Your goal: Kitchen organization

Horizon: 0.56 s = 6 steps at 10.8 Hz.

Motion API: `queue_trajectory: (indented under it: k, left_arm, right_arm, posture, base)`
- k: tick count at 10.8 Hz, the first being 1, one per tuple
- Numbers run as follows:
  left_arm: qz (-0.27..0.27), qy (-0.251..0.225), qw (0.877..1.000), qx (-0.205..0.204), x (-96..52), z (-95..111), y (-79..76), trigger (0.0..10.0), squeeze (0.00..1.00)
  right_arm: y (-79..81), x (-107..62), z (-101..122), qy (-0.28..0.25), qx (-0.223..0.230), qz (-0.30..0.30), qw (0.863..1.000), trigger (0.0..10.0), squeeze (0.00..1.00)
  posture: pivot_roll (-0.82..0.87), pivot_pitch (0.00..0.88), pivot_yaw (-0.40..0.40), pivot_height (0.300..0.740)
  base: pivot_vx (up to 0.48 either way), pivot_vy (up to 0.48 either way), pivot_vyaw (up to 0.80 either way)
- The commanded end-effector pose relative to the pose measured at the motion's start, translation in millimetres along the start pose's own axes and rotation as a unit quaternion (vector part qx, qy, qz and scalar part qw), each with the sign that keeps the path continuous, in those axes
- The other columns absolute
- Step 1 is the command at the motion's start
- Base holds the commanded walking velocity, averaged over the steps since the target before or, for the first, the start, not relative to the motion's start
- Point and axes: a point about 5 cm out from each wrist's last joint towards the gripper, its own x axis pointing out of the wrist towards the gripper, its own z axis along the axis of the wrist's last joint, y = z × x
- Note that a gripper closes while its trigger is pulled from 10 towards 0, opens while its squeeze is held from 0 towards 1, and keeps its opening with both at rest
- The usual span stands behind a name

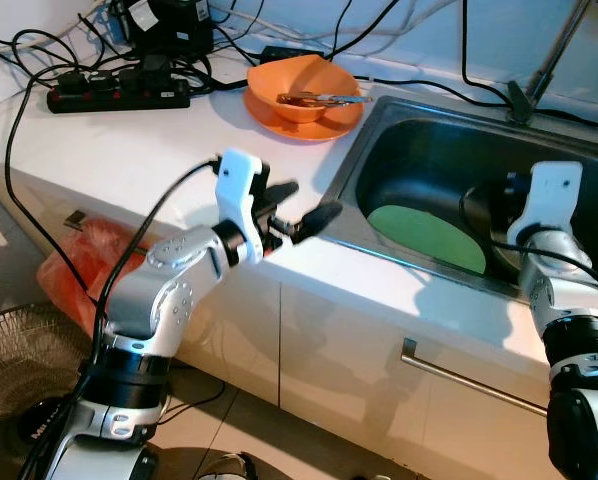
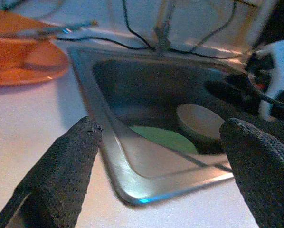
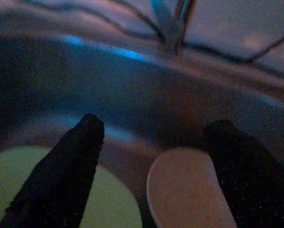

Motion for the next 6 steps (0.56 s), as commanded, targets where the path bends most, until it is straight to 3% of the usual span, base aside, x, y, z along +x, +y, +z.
queue_trajectory:
  k: [1,2,3,4,5,6]
  left_arm:
    - [0.033,-0.018,0.999,0.011,-1.7,6.9,6.6,10.0,0.0]
    - [0.074,-0.049,0.996,0.024,-5.3,18.2,13.3,10.0,0.0]
    - [0.105,-0.069,0.991,0.037,-11.8,26.3,19.4,10.0,0.0]
    - [0.122,-0.082,0.988,0.045,-17.4,30.6,23.2,10.0,0.0]
    - [0.161,-0.076,0.982,0.058,-25.9,25.7,30.6,10.0,0.0]
    - [0.179,-0.072,0.978,0.08,-32.8,23.2,33.9,10.0,0.0]
  right_arm:
    - [2.5,-1.4,16.8,-0.044,0.0,0.008,0.999,10.0,1.0]
    - [14.2,-6.7,30.9,-0.075,0.028,0.042,0.996,10.0,1.0]
    - [26.8,-14.8,41.9,-0.1,0.043,0.079,0.991,10.0,0.79]
    - [33.6,-21.9,48.5,-0.12,0.037,0.093,0.988,10.0,0.79]
    - [36.4,-30.2,54.8,-0.145,0.031,0.101,0.984,10.0,0.2]
    - [40.9,-37.2,59.4,-0.159,0.037,0.113,0.98,10.0,0.0]
  posture:
    - [0.1,0.067,0.0,0.74]
    - [0.1,0.066,-0.008,0.74]
    - [0.1,0.063,-0.014,0.74]
    - [0.1,0.063,-0.014,0.74]
    - [0.1,0.059,-0.025,0.74]
    - [0.1,0.059,-0.025,0.74]
  base:
    - [0.0,0.0,0.0]
    - [0.0,0.0,0.0]
    - [0.0,0.0,0.0]
    - [0.0,0.0,0.0]
    - [0.0,0.0,0.0]
    - [0.0,0.0,0.0]
